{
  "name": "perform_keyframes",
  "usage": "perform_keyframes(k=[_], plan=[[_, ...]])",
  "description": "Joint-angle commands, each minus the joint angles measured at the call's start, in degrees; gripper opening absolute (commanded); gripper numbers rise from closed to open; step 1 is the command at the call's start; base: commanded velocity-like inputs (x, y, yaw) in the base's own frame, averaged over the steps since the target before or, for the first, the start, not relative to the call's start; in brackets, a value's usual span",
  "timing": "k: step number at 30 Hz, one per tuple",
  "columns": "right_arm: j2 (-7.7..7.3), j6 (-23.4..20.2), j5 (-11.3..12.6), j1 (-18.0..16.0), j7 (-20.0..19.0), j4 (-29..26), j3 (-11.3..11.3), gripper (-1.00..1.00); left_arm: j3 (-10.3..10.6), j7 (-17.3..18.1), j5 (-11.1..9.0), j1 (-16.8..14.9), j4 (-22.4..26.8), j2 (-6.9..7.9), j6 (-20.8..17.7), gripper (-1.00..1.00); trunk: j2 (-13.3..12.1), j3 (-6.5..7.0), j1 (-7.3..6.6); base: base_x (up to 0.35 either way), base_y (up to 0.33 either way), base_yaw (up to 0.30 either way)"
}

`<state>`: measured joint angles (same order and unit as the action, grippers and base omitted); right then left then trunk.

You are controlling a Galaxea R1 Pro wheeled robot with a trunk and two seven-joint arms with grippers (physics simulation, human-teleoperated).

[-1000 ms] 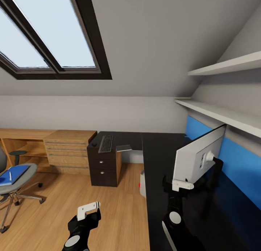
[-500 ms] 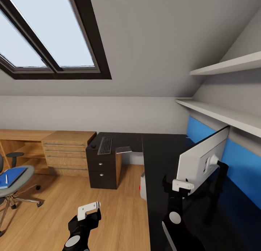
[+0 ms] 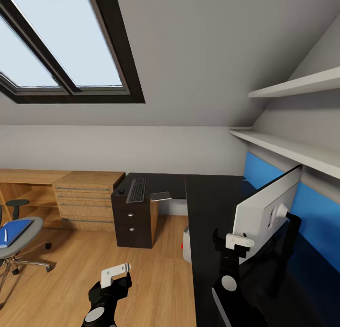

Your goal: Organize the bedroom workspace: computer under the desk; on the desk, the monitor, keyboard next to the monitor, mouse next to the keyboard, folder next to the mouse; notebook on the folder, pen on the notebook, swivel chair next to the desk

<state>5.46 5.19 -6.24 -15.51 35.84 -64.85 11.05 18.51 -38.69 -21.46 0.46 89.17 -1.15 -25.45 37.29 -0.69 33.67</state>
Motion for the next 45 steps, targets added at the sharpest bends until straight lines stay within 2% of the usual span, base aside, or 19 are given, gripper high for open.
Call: perform_keyframes(k=[1, 21, 29, 38, 45], plan=[[0.00, 0.00, -0.25, -0.04, 0.32, 0.07, -0.01, 1.00, 0.04, -0.40, -0.42, -0.02, 0.04, 0.00, -0.13, 1.00, 0.07, -0.07, 0.02, 0.011, 0.000, 0.000], [-0.15, -0.87, -0.02, -0.04, 2.42, 0.17, -2.74, 1.00, 0.08, -0.44, -0.42, -0.02, -0.30, 0.00, -0.13, 1.00, 0.07, -0.07, 0.02, 0.002, 0.000, 0.000], [-0.18, -1.09, 0.00, -0.04, 2.34, 0.23, -5.70, 1.00, 0.12, -0.57, -0.42, -0.02, -0.38, 0.00, -0.12, 1.00, 0.07, -0.07, 0.02, 0.000, 0.000, 0.000], [-0.18, -1.15, 0.00, -0.04, 2.39, 0.22, -6.21, 1.00, 0.08, -0.51, -0.38, -0.02, -0.73, 0.00, -0.10, 1.00, 0.07, -0.07, 0.02, -0.007, 0.000, 0.000], [-0.18, -1.15, 0.00, -0.04, 2.31, 0.25, -6.21, 1.00, 0.03, -0.27, -0.39, -0.02, -0.75, 0.00, -0.12, 1.00, 0.07, -0.07, 0.02, -0.276, -0.001, 0.000]])
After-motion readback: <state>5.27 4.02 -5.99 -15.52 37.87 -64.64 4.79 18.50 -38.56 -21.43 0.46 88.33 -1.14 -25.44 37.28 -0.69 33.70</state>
